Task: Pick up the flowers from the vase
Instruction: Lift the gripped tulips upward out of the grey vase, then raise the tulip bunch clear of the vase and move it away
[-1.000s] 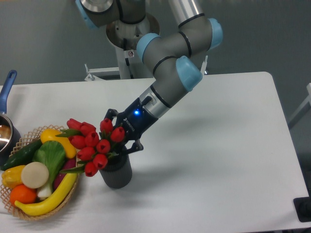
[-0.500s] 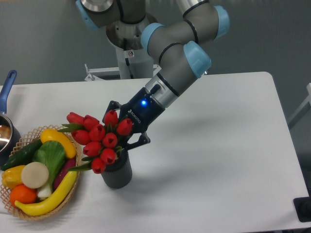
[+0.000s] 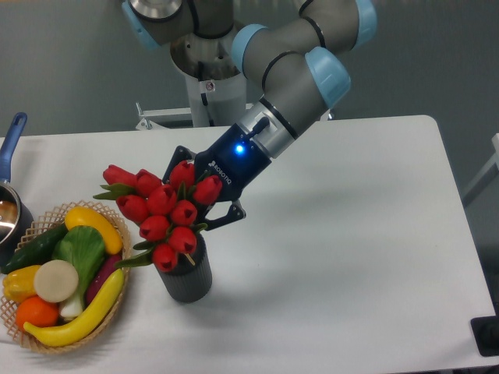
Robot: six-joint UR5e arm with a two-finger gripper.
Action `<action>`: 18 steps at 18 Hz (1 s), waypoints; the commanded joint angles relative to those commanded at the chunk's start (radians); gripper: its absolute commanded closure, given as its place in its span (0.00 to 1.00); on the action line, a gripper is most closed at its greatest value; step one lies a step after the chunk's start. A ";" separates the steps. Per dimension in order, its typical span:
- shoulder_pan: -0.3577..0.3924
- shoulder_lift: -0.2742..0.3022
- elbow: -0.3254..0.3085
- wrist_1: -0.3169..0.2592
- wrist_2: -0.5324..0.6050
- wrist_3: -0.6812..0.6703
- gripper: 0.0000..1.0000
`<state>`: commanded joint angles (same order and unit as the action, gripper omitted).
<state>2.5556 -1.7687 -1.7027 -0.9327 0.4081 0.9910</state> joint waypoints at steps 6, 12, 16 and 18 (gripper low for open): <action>0.051 0.017 0.028 -0.003 -0.055 -0.054 0.56; 0.092 0.041 0.031 -0.009 -0.064 -0.054 0.56; 0.115 0.041 0.041 -0.011 -0.077 -0.055 0.56; 0.135 0.041 0.046 -0.011 -0.083 -0.067 0.56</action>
<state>2.6905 -1.7273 -1.6567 -0.9434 0.3253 0.9236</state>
